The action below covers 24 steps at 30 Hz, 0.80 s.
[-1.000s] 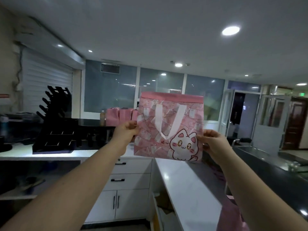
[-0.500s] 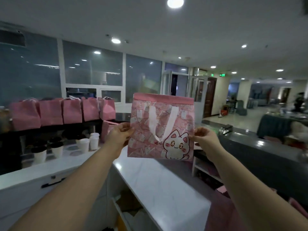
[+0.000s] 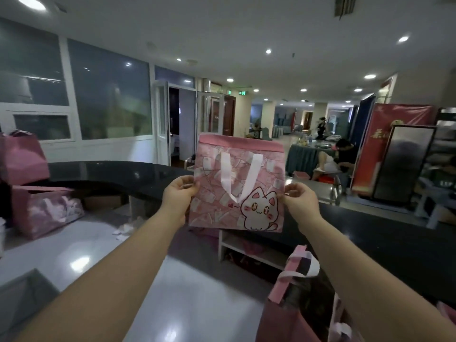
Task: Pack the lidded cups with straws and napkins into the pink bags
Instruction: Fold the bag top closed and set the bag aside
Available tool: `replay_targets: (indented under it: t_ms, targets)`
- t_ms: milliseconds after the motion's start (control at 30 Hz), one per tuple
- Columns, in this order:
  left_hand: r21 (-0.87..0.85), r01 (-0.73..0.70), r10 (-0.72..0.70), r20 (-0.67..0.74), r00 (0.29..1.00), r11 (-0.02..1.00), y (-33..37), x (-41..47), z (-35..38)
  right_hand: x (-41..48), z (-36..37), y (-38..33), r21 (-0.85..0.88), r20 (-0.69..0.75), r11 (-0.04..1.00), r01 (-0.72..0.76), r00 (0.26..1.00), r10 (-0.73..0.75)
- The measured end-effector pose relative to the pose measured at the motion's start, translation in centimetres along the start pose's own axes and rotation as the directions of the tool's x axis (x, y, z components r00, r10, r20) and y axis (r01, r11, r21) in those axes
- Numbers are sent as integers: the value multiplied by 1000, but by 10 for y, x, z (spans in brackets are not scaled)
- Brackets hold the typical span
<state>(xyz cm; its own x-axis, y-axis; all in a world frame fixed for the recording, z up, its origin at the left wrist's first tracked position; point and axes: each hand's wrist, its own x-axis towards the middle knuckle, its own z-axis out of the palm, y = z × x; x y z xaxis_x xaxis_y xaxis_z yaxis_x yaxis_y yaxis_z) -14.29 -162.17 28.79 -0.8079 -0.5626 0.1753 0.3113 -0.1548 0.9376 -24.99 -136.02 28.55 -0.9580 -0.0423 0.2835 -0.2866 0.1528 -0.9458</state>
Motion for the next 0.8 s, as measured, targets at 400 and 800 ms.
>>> replay_targets:
  t_ms: [400,800]
  targets:
    - [1,-68,68,-71,995,998,-96,79,169,93,-35,72,424,266,783,-455,889,373]
    - [283,-215,81,420,904,935,-179,93,145,101,23,123,-15,115,930,-367,923,366]
